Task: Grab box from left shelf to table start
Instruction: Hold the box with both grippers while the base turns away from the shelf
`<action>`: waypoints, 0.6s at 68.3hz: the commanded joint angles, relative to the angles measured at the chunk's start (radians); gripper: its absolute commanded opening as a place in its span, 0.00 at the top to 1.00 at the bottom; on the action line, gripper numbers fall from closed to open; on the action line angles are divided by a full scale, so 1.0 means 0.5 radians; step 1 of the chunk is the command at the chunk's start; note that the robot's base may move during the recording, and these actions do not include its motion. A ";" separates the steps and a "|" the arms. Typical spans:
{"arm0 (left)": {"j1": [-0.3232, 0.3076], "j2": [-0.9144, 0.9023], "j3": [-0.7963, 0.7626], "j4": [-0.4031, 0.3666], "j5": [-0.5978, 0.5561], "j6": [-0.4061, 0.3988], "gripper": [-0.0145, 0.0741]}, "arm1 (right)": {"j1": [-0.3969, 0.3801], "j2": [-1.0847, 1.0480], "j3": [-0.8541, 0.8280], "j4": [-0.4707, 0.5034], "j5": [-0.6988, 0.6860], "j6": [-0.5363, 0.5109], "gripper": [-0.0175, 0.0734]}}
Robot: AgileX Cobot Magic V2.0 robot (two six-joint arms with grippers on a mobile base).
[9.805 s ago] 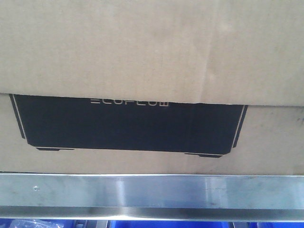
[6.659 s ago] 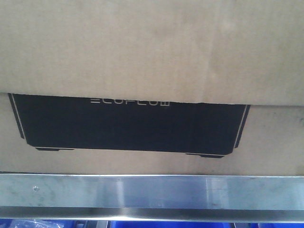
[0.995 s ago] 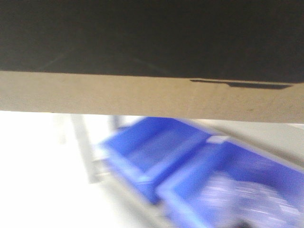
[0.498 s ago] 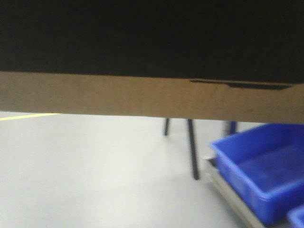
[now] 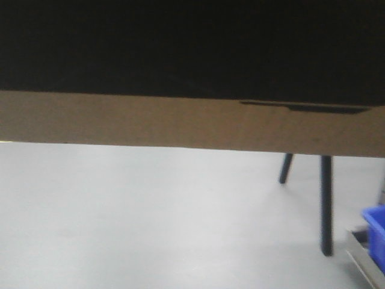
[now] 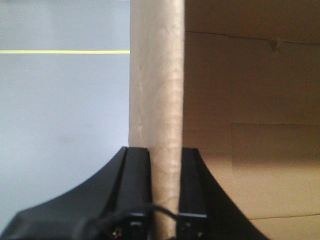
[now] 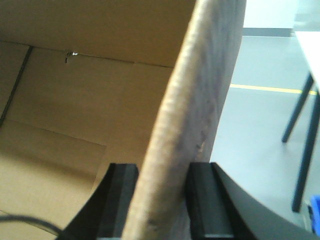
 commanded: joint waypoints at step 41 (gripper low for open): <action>-0.013 0.023 -0.077 0.096 0.089 -0.018 0.94 | -0.003 0.025 -0.056 -0.121 -0.247 -0.101 0.74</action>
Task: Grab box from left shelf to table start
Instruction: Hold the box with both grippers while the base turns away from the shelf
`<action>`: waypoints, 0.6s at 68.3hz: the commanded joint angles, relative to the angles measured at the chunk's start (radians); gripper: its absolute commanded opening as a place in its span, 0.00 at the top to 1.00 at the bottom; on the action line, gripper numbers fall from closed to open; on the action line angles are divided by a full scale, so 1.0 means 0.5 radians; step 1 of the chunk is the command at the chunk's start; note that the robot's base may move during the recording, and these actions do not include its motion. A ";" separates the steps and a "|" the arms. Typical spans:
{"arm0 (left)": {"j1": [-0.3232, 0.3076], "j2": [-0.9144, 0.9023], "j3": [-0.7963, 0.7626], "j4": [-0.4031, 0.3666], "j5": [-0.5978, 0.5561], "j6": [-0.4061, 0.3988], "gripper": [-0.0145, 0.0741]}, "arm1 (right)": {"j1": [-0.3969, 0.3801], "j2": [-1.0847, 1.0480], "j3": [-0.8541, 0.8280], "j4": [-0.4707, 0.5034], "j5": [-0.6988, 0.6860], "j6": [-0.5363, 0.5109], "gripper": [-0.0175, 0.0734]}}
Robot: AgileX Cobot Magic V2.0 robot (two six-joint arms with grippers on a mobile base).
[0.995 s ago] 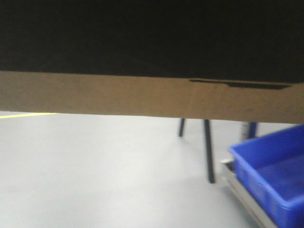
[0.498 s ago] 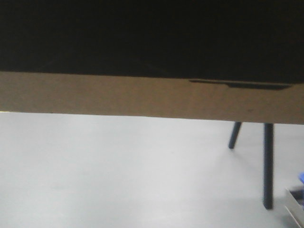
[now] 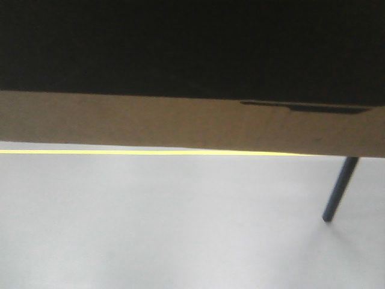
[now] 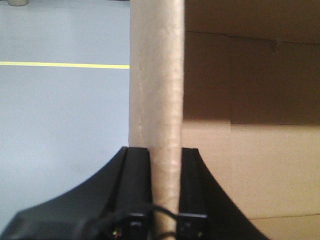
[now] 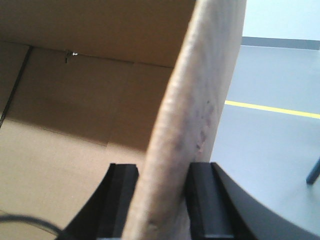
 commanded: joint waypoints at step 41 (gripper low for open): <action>-0.013 0.023 -0.077 0.096 0.089 -0.018 0.94 | -0.003 0.025 -0.056 -0.121 -0.247 -0.101 0.74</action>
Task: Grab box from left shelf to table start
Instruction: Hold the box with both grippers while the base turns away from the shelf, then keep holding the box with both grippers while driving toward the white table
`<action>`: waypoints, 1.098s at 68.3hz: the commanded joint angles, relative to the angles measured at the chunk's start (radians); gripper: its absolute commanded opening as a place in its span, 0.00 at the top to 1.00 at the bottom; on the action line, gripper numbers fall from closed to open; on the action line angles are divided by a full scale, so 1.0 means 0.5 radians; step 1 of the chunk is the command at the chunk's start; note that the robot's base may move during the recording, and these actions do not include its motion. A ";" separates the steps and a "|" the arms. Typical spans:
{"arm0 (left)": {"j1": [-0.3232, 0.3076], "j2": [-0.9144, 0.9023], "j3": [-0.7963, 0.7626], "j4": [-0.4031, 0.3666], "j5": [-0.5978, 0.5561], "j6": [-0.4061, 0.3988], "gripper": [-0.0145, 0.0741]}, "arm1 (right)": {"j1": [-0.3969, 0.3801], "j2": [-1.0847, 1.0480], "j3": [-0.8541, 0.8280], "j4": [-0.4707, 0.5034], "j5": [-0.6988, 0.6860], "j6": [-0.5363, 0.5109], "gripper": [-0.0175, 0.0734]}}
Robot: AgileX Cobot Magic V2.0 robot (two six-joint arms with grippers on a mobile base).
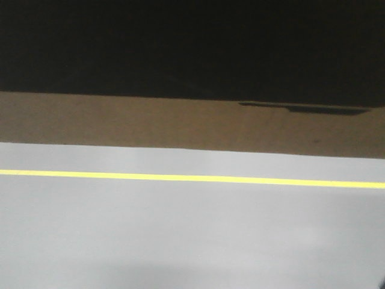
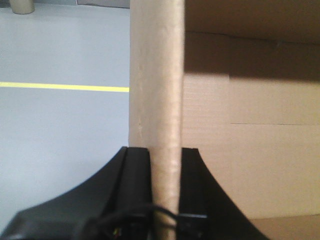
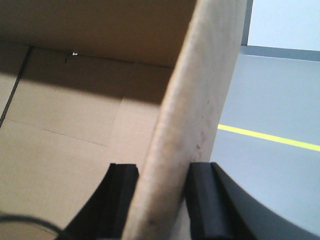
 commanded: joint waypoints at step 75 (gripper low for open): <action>-0.013 0.023 -0.077 0.100 0.089 -0.018 0.94 | -0.003 0.025 -0.056 -0.121 -0.249 -0.101 0.74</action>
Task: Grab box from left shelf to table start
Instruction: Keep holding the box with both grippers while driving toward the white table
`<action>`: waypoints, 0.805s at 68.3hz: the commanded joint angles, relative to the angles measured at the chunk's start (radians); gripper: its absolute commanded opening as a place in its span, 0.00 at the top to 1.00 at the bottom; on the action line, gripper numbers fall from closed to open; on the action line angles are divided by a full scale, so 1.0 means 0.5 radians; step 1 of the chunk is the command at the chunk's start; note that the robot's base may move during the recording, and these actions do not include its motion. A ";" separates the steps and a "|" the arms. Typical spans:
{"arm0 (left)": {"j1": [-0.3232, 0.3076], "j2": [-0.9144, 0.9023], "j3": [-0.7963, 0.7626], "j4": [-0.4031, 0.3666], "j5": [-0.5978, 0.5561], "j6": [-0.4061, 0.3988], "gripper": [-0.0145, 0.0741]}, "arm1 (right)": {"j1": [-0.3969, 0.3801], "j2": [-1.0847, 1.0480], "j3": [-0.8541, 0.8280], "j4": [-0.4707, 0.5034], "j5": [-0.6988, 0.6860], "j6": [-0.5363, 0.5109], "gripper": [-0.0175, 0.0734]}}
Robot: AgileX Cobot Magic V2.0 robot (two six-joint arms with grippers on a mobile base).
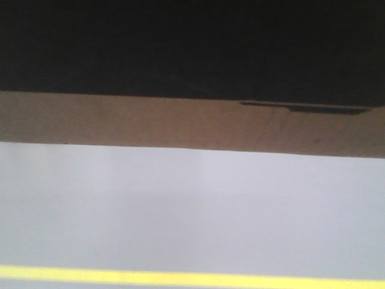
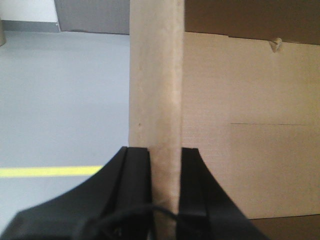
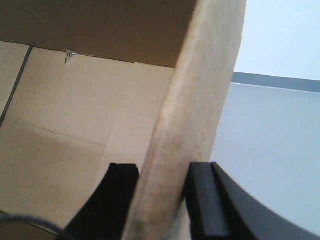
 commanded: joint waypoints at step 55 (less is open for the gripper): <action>-0.013 0.023 -0.077 0.100 0.089 -0.018 0.94 | -0.003 0.025 -0.056 -0.121 -0.248 -0.101 0.74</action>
